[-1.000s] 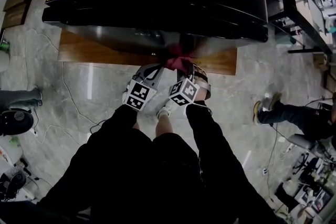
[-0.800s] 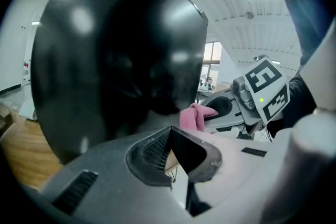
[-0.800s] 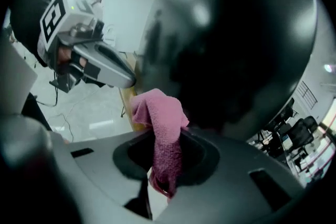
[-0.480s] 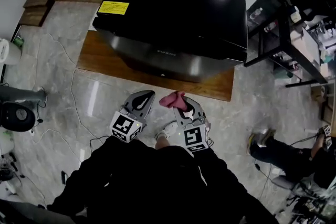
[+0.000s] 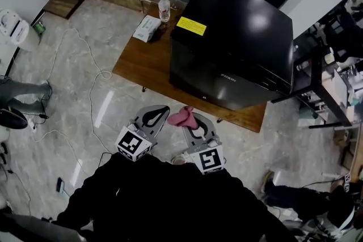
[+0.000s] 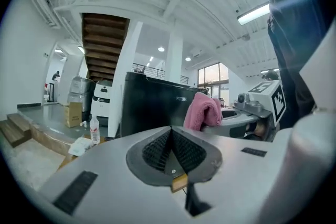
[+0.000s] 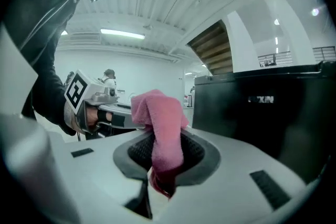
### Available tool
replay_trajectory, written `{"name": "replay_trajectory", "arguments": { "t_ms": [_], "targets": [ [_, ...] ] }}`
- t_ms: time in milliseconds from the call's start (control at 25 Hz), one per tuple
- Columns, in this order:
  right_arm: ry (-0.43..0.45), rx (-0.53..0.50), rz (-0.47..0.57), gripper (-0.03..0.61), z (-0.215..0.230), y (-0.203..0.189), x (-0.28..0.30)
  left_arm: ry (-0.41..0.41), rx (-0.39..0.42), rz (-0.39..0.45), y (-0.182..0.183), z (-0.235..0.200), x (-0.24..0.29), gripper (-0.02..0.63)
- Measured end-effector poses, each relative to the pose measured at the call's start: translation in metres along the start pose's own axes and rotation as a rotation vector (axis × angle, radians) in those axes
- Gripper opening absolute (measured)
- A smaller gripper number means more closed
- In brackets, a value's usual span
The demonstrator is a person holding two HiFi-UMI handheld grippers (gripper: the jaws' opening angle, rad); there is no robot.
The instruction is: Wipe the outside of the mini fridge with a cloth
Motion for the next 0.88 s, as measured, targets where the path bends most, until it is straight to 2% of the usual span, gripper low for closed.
{"name": "replay_trajectory", "arguments": {
  "t_ms": [200, 440, 680, 760, 880],
  "targets": [
    [0.084, 0.063, 0.000, 0.081, -0.051, 0.024, 0.054, 0.051, 0.009, 0.027, 0.015, -0.055, -0.065, 0.006],
    [0.167, 0.199, 0.036, 0.081, -0.107, 0.045, 0.127, 0.076, 0.016, 0.038, 0.022, -0.122, -0.135, 0.006],
    [0.173, 0.220, 0.077, 0.081, -0.144, 0.068, 0.192, 0.070, 0.032, 0.058, 0.032, -0.179, -0.177, 0.006],
    [0.162, 0.231, 0.093, 0.081, -0.147, 0.076, 0.205, 0.073, 0.029, 0.058, 0.035, -0.195, -0.183, 0.006],
    [0.146, 0.252, 0.110, 0.081, -0.143, 0.083, 0.223, 0.096, 0.067, 0.065, 0.041, -0.215, -0.183, 0.006]
  ]
}}
Point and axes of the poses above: the fingertips, and each gripper's own axes: x forward along the fingers, z to its right, y out of its top, the point moved 4 cm from there along -x, backward along the fingers, and after that the axes turned 1 degree about z, right-handed, at the moved point
